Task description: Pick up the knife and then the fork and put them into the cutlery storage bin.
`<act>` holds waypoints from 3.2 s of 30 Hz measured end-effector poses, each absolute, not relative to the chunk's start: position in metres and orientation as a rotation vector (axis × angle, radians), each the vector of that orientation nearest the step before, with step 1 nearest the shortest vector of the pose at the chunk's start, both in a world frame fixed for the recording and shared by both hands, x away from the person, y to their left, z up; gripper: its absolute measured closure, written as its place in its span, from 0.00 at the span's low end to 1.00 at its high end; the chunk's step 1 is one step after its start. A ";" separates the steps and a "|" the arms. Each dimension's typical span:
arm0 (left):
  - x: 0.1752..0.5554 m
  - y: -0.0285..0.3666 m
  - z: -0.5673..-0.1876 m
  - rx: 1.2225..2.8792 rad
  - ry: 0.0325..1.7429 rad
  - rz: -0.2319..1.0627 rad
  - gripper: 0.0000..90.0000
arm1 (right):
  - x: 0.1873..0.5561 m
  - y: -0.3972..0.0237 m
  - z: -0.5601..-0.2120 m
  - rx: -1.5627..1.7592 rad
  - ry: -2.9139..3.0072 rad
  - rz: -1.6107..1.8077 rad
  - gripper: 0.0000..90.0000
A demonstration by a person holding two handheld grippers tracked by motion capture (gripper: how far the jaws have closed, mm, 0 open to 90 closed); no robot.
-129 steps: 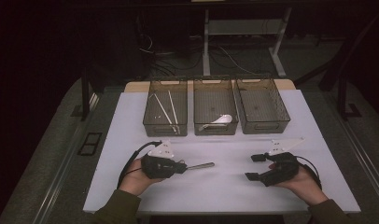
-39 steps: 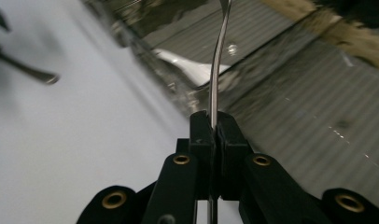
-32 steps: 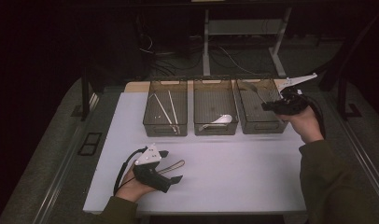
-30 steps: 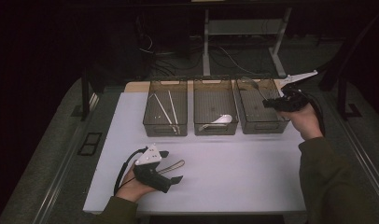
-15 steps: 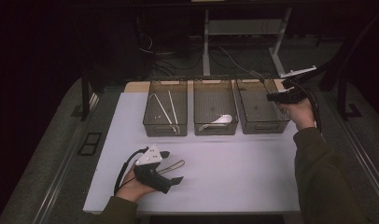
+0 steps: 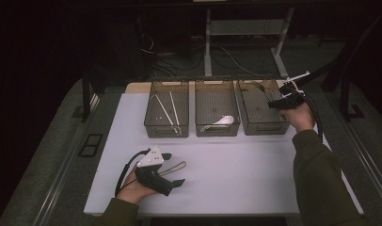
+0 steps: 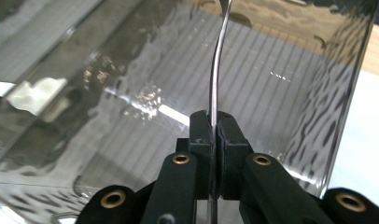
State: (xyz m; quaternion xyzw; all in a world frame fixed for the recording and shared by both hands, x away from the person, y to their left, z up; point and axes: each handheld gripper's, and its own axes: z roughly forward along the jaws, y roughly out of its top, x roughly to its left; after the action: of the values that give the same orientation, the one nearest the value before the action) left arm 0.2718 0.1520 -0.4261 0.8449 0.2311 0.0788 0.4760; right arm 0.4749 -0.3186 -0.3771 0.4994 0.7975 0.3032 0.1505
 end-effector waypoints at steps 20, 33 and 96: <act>0.271 0.151 -0.426 2.070 0.562 0.184 0.00 | 0.468 -0.327 -0.377 1.460 2.254 0.946 0.69; 0.272 0.150 -0.427 2.077 0.565 0.179 0.00 | 0.434 -0.331 -0.360 1.350 2.217 1.113 0.45; 0.284 0.208 -0.444 2.328 0.587 0.173 0.83 | 0.262 -0.295 -0.436 1.111 2.380 1.279 0.22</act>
State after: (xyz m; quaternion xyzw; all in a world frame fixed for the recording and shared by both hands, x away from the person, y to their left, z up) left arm 0.2840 0.2079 -0.4440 0.9026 0.2275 0.0671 0.3592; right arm 0.2618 -0.2954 -0.4357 0.3780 0.8097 0.4353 0.1096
